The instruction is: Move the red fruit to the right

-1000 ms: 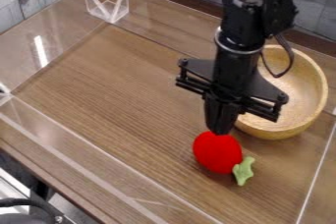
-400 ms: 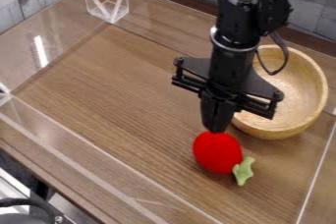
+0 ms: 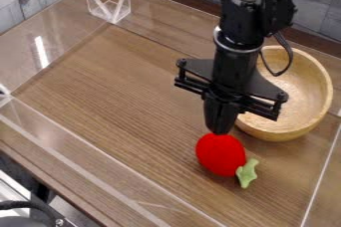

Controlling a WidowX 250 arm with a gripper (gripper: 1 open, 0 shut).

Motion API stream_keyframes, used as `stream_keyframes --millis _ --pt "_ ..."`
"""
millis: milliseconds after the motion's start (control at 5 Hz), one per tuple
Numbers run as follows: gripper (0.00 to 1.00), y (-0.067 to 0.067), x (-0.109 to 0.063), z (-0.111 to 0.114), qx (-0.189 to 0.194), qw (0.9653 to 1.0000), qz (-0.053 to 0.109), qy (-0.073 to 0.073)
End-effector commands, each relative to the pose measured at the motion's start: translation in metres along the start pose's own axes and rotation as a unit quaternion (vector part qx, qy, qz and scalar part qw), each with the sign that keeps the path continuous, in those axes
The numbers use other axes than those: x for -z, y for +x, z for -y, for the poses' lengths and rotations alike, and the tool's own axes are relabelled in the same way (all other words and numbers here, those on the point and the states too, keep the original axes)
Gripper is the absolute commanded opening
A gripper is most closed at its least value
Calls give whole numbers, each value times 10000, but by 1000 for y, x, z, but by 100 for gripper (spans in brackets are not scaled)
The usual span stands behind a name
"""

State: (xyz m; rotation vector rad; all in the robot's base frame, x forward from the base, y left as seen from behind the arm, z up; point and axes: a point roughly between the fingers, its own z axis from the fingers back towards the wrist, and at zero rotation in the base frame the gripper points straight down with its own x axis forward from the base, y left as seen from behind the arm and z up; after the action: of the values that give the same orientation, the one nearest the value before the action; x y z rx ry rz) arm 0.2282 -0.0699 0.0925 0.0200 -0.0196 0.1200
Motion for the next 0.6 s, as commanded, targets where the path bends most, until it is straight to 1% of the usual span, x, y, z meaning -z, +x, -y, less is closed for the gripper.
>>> stream_keyframes --millis 0,400 --pt "0 4 -8 0 -33 9998 172 -66" --pt "0 4 -7 0 -50 9999 150 -60"
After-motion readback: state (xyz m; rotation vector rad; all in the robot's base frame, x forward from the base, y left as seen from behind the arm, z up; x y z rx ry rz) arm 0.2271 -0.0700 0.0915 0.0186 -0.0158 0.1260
